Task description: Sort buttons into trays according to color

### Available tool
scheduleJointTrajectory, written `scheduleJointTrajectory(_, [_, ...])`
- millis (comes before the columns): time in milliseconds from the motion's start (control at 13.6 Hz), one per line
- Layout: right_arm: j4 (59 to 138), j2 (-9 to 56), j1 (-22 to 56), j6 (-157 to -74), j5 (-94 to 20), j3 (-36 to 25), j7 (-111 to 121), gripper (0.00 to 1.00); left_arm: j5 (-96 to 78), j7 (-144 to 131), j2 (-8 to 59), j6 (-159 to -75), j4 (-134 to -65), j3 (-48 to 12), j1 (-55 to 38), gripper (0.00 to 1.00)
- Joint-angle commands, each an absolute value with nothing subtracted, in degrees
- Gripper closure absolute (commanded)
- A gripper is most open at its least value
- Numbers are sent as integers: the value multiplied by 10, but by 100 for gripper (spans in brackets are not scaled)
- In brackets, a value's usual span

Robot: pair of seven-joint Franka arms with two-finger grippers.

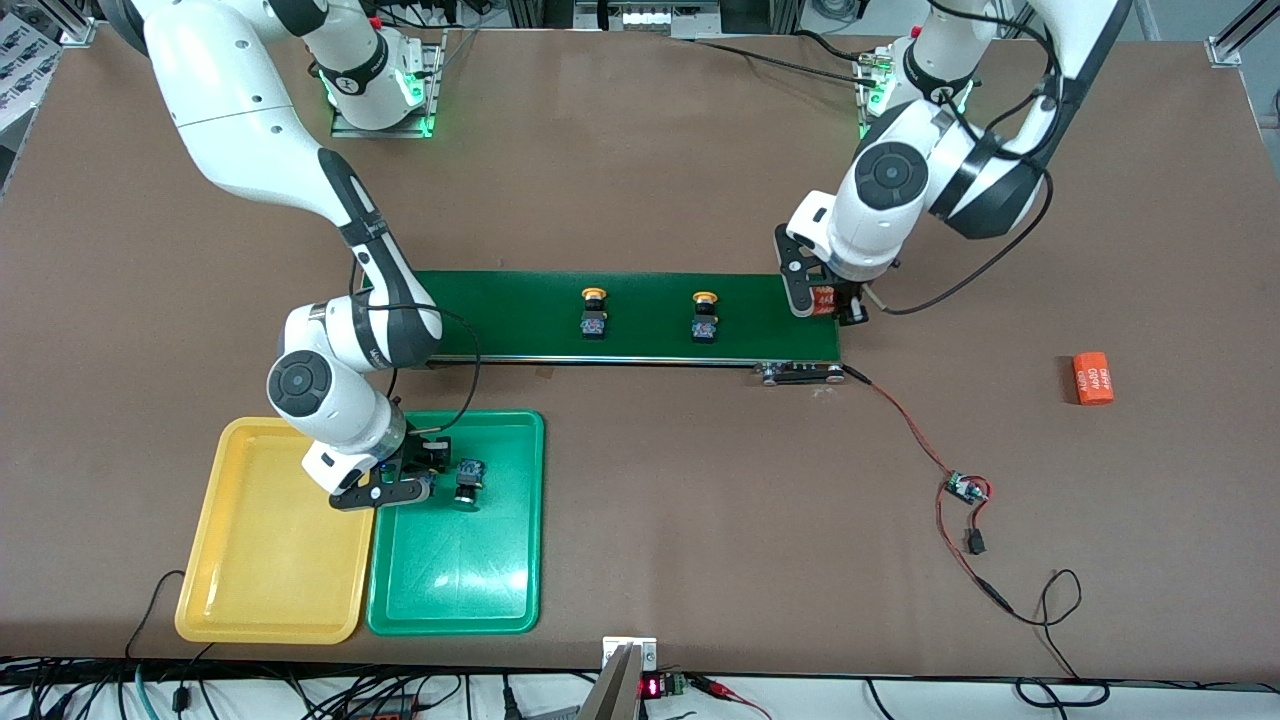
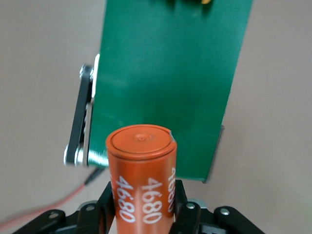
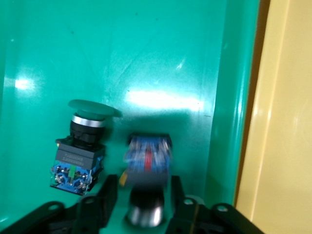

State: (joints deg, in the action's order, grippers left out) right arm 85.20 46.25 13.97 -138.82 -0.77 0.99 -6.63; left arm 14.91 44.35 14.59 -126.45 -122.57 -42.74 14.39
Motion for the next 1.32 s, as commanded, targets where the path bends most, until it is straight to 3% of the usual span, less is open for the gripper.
scheduleJointTrajectory(0, [844,467,145,-1398,-11,13,-73,0,163,476,184,-1259,-1194,-423,97,100])
scheduleJointTrajectory(441, [898,393,159,-1383,-14,3,-83,0,220,461,231,-1259,-1194,-398,61,100])
scheduleJointTrajectory(735, [959,289,163,-1269,-14,5,-141,0,256,453,252,-1260,-1193,-394,58,99])
scheduleJointTrajectory(809, [988,259,166,-1258,-15,7,-144,0,257,440,252,-1262,-1193,-393,56,92])
scheduleJointTrajectory(882, [1025,226,170,-1260,-16,7,-144,0,257,428,252,-1273,-1194,-393,51,62])
scheduleJointTrajectory(956, [1060,197,170,-1262,-34,10,-145,0,256,424,245,-1277,-1193,-387,51,1])
scheduleJointTrajectory(1250, [1137,128,170,-1255,-69,43,-199,0,247,426,138,-1277,-1193,-342,77,0])
